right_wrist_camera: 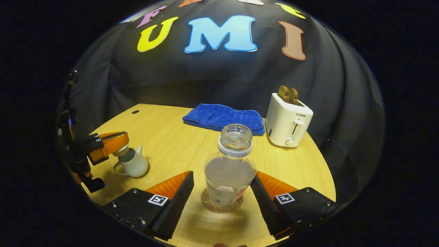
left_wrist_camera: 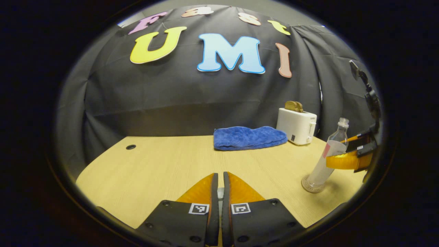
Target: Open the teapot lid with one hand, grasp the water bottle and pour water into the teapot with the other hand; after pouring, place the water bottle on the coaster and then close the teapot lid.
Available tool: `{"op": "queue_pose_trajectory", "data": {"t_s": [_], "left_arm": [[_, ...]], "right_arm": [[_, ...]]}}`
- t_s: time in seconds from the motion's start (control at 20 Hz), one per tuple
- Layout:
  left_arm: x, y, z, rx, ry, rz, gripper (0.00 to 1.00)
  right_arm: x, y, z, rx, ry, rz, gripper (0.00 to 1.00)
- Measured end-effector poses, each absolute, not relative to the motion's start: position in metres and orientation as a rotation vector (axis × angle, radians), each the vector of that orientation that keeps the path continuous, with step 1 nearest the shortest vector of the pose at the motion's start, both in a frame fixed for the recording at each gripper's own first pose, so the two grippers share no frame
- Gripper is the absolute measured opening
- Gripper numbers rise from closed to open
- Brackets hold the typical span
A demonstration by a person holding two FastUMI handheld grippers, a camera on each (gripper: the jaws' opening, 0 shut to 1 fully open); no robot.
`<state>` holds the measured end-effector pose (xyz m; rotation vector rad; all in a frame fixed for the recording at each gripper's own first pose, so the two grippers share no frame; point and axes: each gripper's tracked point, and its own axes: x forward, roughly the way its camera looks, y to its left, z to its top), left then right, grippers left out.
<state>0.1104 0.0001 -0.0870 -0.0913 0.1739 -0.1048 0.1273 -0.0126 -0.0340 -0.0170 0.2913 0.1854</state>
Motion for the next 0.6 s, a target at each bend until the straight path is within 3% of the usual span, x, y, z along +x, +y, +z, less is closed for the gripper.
{"op": "queue_pose_trajectory", "data": {"t_s": [0.6], "left_arm": [[0.117, -0.018, -0.104, -0.059, 0.18, -0.142, 0.1]], "right_arm": [[0.099, -0.029, 0.051, -0.02, 0.132, 0.112, 0.97]]}}
